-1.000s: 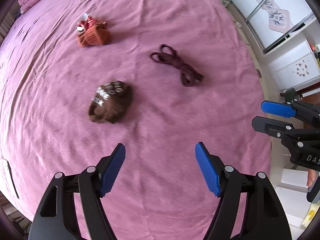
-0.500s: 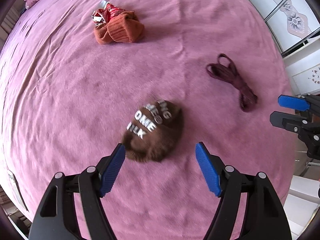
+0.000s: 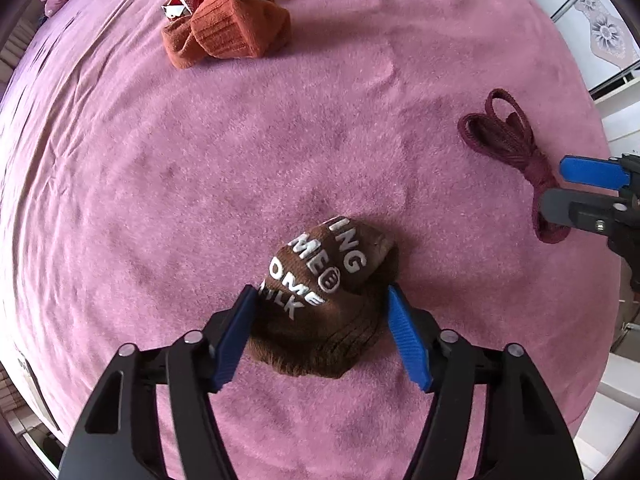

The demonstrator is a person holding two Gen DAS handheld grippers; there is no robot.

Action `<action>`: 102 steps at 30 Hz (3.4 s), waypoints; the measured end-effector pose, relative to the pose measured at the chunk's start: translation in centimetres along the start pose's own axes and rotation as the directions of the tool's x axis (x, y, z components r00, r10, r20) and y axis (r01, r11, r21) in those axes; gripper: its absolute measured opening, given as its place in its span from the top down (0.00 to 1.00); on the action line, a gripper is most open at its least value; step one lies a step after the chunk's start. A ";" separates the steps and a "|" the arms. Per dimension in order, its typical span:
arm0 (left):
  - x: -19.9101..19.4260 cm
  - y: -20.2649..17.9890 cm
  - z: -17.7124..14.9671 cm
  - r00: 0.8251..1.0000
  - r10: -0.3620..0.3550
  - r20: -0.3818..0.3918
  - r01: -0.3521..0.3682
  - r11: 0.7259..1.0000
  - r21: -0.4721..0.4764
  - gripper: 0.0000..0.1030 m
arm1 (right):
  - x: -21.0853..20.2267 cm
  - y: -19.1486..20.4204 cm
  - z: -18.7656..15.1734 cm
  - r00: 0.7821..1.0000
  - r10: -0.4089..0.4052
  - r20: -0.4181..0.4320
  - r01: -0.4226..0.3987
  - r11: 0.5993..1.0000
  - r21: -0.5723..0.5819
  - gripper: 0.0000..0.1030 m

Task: Collect trash
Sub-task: 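Grasp the brown knit sock with left tool while right tool grasps the maroon cord, then carry sock and maroon cord to the yellow bin and open both tools, then move both open tools back toward the last sock and wrapper on the bed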

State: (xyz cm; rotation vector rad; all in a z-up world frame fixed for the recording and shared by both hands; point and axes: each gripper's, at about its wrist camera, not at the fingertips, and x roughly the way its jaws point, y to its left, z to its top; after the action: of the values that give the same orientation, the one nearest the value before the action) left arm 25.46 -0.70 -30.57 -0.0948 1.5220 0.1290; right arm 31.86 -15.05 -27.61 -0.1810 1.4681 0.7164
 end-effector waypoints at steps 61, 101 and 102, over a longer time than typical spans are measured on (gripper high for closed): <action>-11.1 -40.0 -16.2 0.952 -0.279 -0.127 0.305 0.814 0.495 0.90 | -18.3 -19.0 -37.9 0.976 -0.144 0.162 0.039 0.850 0.525 0.75; -13.6 -35.0 -11.1 0.961 -0.276 -0.013 0.254 0.866 0.430 0.19 | -20.1 -18.5 -31.9 0.968 -0.156 0.197 0.052 0.891 0.450 0.66; -13.8 -33.8 -10.9 0.964 -0.267 0.004 0.241 0.874 0.423 0.19 | -20.0 -17.7 -31.2 0.969 -0.145 0.198 0.046 0.900 0.434 0.66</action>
State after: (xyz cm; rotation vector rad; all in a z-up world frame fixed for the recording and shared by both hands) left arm 18.91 -36.06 -17.91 0.0537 1.4300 -0.4052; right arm 16.47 -51.96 -18.36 0.1621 1.3504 0.3076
